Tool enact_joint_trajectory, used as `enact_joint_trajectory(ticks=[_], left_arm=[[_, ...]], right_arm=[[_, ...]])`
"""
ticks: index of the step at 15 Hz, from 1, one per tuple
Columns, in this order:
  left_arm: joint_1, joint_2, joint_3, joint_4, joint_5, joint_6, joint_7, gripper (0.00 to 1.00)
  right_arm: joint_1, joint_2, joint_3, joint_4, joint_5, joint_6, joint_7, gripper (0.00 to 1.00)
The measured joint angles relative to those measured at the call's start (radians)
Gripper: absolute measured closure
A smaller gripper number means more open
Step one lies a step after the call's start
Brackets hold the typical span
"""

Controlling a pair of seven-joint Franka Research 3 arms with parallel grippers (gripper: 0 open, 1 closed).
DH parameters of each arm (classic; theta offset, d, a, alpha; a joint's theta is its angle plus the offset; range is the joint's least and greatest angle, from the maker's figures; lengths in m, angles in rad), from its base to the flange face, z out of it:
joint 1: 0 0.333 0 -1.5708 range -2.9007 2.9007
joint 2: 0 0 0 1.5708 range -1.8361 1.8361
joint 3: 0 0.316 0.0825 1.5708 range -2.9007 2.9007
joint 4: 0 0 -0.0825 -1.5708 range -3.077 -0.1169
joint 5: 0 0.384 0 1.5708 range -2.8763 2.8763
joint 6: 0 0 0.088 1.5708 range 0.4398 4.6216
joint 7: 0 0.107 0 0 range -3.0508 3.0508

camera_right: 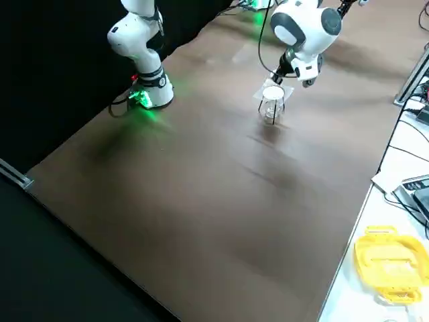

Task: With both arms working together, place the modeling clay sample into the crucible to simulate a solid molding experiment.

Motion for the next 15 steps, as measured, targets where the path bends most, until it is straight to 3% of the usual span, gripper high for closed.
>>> enact_joint_trajectory(ticks=[7, 11, 15], left_arm=[[-0.001, -0.004, -0.101, 0.169, -0.094, -0.200, -0.171, 0.69], [-0.001, -0.009, -0.141, 0.198, -0.180, -0.213, -0.259, 0.69], [-0.001, -0.035, -0.170, 0.208, -0.315, -0.213, -0.371, 0.69]], right_arm=[[0.141, -0.001, 0.008, 0.047, 0.211, -0.025, 0.321, 0.95], [0.254, 0.019, 0.010, 0.048, 0.277, 0.096, 0.490, 0.95], [0.344, 0.109, 0.010, 0.048, 0.457, 0.275, 0.507, 0.95]])
